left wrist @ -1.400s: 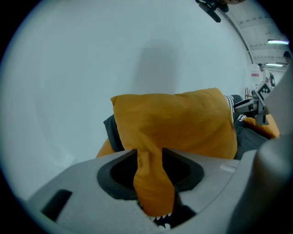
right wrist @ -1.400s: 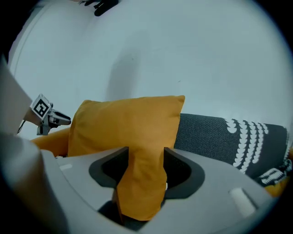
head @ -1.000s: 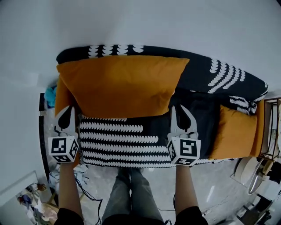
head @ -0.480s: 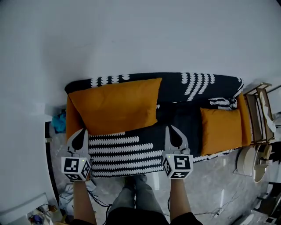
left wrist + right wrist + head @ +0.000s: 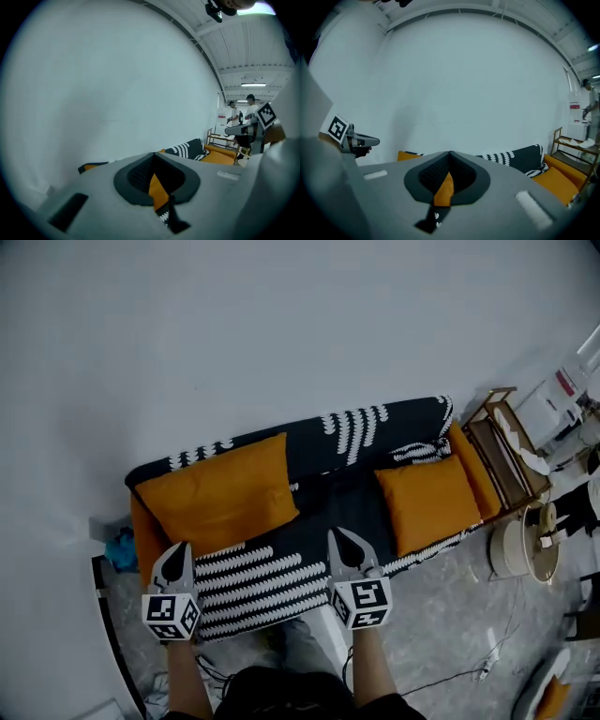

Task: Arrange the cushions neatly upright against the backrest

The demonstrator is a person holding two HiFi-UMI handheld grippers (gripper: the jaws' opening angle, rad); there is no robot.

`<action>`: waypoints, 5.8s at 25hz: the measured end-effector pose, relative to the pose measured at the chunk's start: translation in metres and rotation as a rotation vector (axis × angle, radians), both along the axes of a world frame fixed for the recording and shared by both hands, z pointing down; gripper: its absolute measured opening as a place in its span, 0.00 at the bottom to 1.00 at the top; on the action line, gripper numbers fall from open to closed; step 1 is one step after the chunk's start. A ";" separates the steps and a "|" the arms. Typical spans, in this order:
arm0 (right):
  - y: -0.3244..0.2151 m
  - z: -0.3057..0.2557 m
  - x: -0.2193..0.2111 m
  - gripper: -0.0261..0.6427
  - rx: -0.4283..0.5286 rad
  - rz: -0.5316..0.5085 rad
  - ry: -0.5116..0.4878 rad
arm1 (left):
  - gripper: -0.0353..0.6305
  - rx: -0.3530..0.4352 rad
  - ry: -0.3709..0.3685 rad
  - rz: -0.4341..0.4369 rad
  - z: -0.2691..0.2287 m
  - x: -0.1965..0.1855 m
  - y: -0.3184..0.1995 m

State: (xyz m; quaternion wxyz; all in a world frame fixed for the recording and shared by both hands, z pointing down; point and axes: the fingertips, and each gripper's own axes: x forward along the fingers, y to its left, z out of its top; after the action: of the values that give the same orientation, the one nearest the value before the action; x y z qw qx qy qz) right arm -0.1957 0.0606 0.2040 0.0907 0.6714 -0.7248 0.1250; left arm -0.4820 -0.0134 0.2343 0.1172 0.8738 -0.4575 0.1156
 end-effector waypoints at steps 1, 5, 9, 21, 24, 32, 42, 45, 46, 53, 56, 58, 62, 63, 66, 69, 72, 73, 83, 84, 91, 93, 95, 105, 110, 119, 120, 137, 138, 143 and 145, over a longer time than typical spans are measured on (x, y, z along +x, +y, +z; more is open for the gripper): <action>0.008 -0.007 0.002 0.05 0.007 0.006 -0.001 | 0.05 0.012 -0.002 0.019 -0.007 0.005 0.004; 0.036 -0.026 0.009 0.05 0.026 0.044 -0.009 | 0.05 0.043 0.014 0.094 -0.031 0.026 0.019; 0.059 -0.047 0.018 0.05 0.062 0.070 0.003 | 0.05 0.085 0.026 0.147 -0.054 0.043 0.036; 0.122 -0.045 0.075 0.05 0.033 0.234 0.039 | 0.05 0.009 0.174 0.318 -0.050 0.121 0.053; 0.144 -0.043 0.095 0.05 0.024 0.268 0.056 | 0.05 -0.014 0.210 0.365 -0.046 0.152 0.064; 0.199 -0.044 0.183 0.05 0.050 0.432 0.010 | 0.05 -0.007 0.184 0.546 -0.048 0.271 0.094; 0.313 -0.024 0.377 0.05 0.064 0.603 -0.073 | 0.05 -0.009 0.090 0.755 -0.042 0.514 0.187; 0.335 -0.027 0.431 0.05 0.064 0.599 -0.079 | 0.05 0.011 0.077 0.789 -0.046 0.581 0.215; 0.340 -0.029 0.447 0.05 0.069 0.597 -0.072 | 0.05 0.012 0.077 0.798 -0.046 0.600 0.223; 0.366 -0.027 0.540 0.05 0.046 0.618 -0.045 | 0.05 -0.017 0.087 0.806 -0.036 0.699 0.244; 0.362 -0.022 0.572 0.05 0.041 0.619 -0.035 | 0.05 -0.014 0.098 0.793 -0.032 0.731 0.237; 0.355 -0.019 0.590 0.05 0.035 0.609 -0.024 | 0.05 -0.018 0.115 0.781 -0.028 0.748 0.230; 0.326 -0.011 0.629 0.05 0.019 0.574 0.013 | 0.05 -0.035 0.142 0.725 -0.016 0.778 0.203; 0.317 -0.009 0.640 0.05 0.014 0.562 0.016 | 0.05 -0.041 0.145 0.709 -0.012 0.785 0.194; 0.282 -0.003 0.676 0.05 -0.001 0.528 0.028 | 0.05 -0.050 0.143 0.670 -0.002 0.806 0.165; 0.241 0.011 0.715 0.05 -0.030 0.500 0.033 | 0.05 -0.067 0.112 0.630 0.017 0.826 0.131; 0.204 0.024 0.743 0.05 -0.068 0.446 0.035 | 0.05 -0.106 0.089 0.556 0.039 0.836 0.099; 0.194 0.028 0.751 0.05 -0.082 0.428 0.039 | 0.05 -0.119 0.087 0.528 0.045 0.837 0.090; 0.118 0.085 0.803 0.05 -0.211 0.275 0.047 | 0.05 -0.180 0.027 0.321 0.087 0.822 0.042; 0.111 0.090 0.806 0.05 -0.218 0.262 0.041 | 0.05 -0.187 0.019 0.297 0.093 0.818 0.039; 0.063 0.133 0.828 0.05 -0.249 0.120 -0.018 | 0.05 -0.234 -0.064 0.133 0.135 0.802 0.036; 0.054 0.151 0.842 0.05 -0.267 0.095 -0.040 | 0.05 -0.245 -0.095 0.073 0.147 0.800 0.035; 0.046 0.171 0.855 0.05 -0.298 0.067 -0.055 | 0.05 -0.260 -0.108 0.021 0.158 0.802 0.035; 0.033 0.255 0.875 0.19 -0.458 -0.046 -0.078 | 0.17 -0.360 -0.180 -0.090 0.218 0.807 0.051; 0.031 0.302 0.881 0.34 -0.567 -0.062 -0.058 | 0.24 -0.410 -0.207 -0.080 0.260 0.809 0.049; 0.025 0.388 0.885 0.58 -0.707 -0.090 -0.009 | 0.39 -0.515 -0.243 -0.048 0.350 0.813 0.033; 0.024 0.395 0.885 0.58 -0.716 -0.084 -0.017 | 0.40 -0.529 -0.246 -0.044 0.359 0.813 0.033; 0.010 0.484 0.900 0.64 -0.809 -0.068 -0.049 | 0.44 -0.645 -0.299 -0.008 0.458 0.821 0.021; 0.009 0.488 0.901 0.64 -0.814 -0.068 -0.054 | 0.45 -0.646 -0.293 -0.008 0.461 0.822 0.019; 0.003 0.501 0.895 0.59 -0.854 -0.099 -0.079 | 0.43 -0.653 -0.308 0.007 0.474 0.825 0.015; 0.000 0.502 0.892 0.54 -0.864 -0.110 -0.064 | 0.37 -0.657 -0.310 0.019 0.475 0.828 0.014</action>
State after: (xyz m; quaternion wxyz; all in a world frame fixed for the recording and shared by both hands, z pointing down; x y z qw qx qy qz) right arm 0.6958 0.0606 0.7064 0.3476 0.5279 -0.6431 0.4324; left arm 0.3459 0.0005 0.7093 0.3197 0.7659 -0.4004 0.3885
